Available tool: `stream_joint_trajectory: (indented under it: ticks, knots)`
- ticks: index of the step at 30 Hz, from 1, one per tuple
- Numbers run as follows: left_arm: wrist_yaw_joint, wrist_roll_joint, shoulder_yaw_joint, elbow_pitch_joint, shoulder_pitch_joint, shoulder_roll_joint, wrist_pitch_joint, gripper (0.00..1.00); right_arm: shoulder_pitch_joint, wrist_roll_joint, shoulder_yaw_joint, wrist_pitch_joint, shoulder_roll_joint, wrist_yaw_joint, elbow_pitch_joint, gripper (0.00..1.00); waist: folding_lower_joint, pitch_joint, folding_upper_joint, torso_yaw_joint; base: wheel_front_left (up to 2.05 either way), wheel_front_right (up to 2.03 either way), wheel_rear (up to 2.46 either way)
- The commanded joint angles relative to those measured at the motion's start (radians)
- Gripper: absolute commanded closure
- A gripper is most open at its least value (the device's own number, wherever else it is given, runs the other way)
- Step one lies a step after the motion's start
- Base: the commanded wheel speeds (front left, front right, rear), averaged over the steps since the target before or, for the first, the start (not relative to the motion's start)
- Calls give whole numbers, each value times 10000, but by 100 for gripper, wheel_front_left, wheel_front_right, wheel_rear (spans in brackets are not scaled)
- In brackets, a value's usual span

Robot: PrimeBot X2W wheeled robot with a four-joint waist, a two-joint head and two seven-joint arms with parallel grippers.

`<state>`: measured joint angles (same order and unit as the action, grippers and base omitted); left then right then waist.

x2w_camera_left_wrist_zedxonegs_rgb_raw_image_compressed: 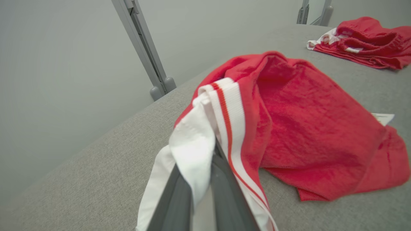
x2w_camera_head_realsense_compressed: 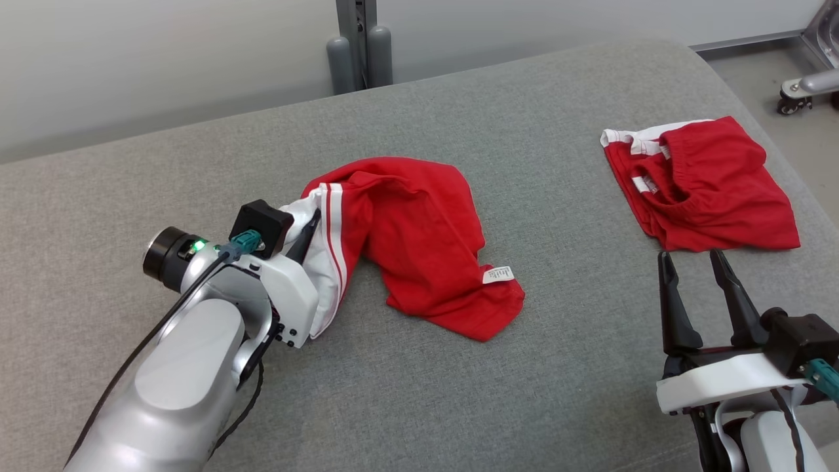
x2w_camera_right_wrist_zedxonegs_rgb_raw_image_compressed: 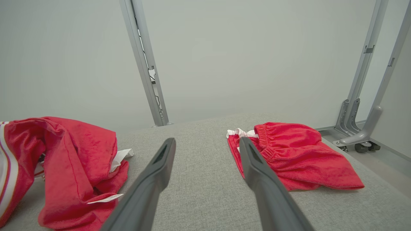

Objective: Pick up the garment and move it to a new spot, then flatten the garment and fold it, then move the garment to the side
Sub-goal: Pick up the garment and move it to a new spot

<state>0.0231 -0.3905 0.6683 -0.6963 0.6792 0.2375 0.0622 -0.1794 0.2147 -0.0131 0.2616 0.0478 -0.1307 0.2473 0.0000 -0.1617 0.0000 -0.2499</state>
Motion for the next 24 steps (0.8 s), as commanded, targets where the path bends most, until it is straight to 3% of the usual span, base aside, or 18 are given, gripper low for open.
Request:
stream_joint_trajectory:
  ticks: [1,14,20,24]
  knots:
    - [-84,-76,-60,-212,-125,-58,221,0,-73,40,-33,47,52,-1,56,0,0,61,0,54,0,0,0]
    - [-313,-843,-800,-1116,-624,-452,1773,0,204,-182,-102,48,52,-1,186,0,0,588,0,592,0,0,0]
    - [-578,-1193,-1452,-433,-1540,-581,2022,0,317,-308,-19,49,52,-1,219,0,0,907,0,983,0,0,0]
    - [-928,-1111,-2177,837,-2475,-669,2034,0,441,-392,49,26,56,-1,195,0,0,1065,0,1317,0,0,0]
